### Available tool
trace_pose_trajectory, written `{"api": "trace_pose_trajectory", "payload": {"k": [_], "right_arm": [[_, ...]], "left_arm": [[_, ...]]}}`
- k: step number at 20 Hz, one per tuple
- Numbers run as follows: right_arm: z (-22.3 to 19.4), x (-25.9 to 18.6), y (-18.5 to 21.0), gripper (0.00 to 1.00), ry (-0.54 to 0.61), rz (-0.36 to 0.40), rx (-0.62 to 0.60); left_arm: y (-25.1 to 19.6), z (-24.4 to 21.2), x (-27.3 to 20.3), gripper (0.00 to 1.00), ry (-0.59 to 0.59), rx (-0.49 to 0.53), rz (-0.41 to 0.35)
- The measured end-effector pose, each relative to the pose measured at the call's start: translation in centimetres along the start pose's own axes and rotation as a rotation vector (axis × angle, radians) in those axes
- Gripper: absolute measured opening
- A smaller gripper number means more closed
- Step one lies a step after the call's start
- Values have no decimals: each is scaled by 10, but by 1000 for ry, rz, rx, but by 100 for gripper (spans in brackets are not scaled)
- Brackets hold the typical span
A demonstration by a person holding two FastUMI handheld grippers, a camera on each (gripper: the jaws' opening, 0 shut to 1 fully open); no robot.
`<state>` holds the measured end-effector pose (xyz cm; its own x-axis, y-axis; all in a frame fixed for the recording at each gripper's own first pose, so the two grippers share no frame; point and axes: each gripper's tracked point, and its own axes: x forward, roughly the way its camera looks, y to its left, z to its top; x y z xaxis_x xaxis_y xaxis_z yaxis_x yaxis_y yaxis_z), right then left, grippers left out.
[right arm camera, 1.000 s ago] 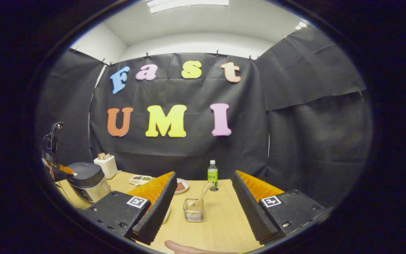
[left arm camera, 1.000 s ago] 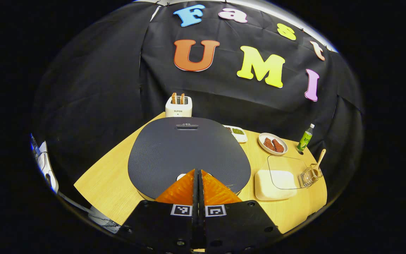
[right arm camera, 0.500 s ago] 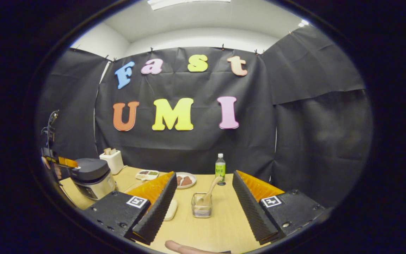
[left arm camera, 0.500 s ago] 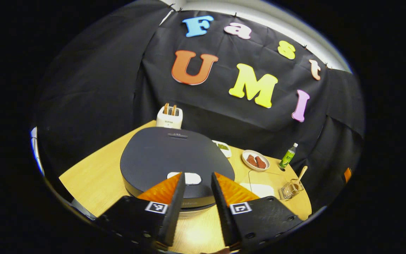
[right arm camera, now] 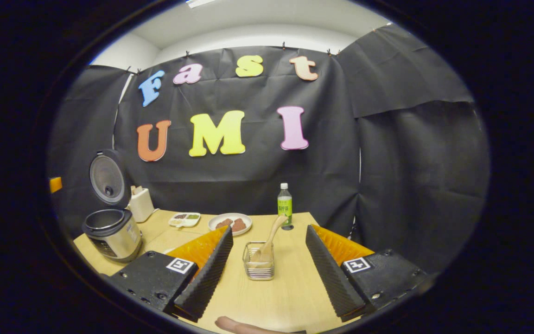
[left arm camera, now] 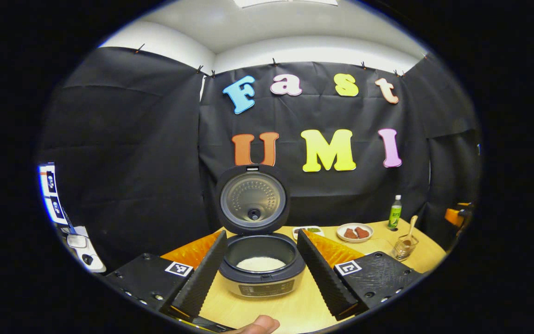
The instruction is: Close the left gripper, press the button to open the rice cooker; take a wooden spoon from the chopstick holder with the right hand, scoop a spoonful of rice and pour it into the rice cooker, then put the wooden spoon back into the chopstick holder.
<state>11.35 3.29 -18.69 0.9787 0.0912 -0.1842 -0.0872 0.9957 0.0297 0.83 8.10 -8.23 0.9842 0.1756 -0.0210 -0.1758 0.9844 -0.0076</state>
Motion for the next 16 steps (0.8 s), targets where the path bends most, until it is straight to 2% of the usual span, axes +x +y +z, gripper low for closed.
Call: {"api": "trace_pose_trajectory", "payload": {"k": [7,11,14,16], "right_arm": [[-25,65,0,100,40,27,25],[-47,118,-11,100,82,13,29],[-64,159,-24,100,121,5,82],[-74,185,-22,100,148,31,106]], "left_arm": [[-11,-11,-46,96,-2,7,-38],[-16,-17,-68,96,-17,15,-52],[-24,-17,-83,96,-42,3,-69],[-28,-21,-88,96,-55,12,-75]]}}
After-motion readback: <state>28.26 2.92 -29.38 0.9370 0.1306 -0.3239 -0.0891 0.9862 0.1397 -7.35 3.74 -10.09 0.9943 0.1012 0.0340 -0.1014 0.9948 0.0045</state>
